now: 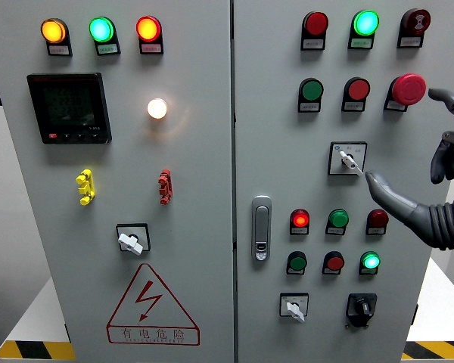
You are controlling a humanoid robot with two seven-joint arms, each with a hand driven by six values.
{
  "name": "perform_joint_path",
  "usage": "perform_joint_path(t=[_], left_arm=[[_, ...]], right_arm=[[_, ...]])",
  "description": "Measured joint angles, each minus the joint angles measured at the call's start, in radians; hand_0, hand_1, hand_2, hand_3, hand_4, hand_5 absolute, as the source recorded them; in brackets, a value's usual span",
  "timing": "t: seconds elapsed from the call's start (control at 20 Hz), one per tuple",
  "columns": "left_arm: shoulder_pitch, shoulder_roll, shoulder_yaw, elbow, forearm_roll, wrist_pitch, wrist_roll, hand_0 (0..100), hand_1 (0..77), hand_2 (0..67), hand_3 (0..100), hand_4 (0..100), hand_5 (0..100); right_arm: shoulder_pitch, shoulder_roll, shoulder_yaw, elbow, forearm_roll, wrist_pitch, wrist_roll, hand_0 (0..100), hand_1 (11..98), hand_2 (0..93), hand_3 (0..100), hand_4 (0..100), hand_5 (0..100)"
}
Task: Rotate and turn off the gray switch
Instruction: 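Move the right hand toward the white rotary switch knob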
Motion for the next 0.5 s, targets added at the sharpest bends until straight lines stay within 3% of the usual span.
perform_joint_path(t=[0.5], left_arm=[[0.0, 0.0, 0.0, 0.0, 0.0, 0.0, 0.0, 0, 0.0, 13.1, 18, 10, 12]], right_arm=[[-0.004, -0.0005, 0.001, -0.026, 0.001, 0.0, -0.009, 0, 49.2, 28.9, 94, 95, 95]])
